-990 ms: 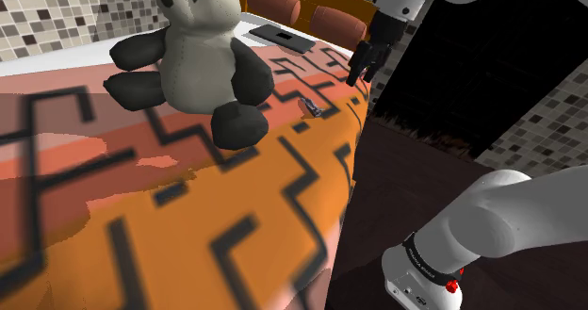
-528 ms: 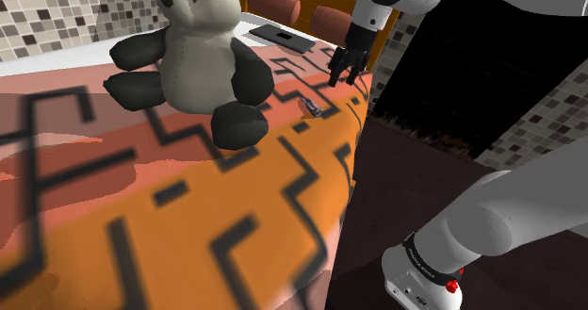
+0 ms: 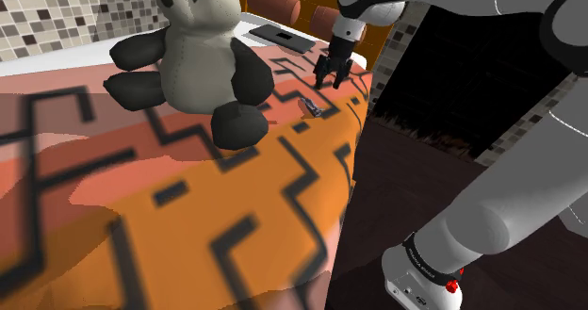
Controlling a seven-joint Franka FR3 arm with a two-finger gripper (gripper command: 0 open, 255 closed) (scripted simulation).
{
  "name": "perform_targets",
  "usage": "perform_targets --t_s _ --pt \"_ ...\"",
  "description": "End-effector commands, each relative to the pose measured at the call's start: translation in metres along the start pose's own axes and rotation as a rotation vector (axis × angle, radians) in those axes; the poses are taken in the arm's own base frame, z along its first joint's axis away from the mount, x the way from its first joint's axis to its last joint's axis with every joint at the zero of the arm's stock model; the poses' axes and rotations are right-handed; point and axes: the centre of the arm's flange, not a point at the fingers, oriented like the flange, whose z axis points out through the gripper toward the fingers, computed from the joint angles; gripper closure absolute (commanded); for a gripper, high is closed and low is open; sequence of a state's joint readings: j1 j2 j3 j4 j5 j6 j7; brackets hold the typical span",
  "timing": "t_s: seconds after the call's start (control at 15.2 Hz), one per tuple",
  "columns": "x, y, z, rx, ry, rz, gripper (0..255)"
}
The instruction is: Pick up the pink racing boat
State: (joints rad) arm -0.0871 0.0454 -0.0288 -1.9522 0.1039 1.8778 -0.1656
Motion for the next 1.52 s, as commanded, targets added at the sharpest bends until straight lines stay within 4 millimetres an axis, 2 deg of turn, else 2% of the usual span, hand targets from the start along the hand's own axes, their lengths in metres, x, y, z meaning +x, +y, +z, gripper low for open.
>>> perform_targets --t_s 0.0,0.46,0.92,1.12,1.19,1.45 --pt "0.023 0.016 0.016 0.006 -0.015 0.019 0" --pt "0.094 0.066 0.065 0.028 -0.065 0.084 0" --pt "0.098 0.07 0.102 0.028 -0.065 0.084 0" --pt "0.098 0.071 0.105 0.028 -0.065 0.084 0" --pt "0.098 0.071 0.105 0.028 -0.065 0.084 255" --pt "0.098 0.071 0.104 0.028 -0.065 0.084 255"
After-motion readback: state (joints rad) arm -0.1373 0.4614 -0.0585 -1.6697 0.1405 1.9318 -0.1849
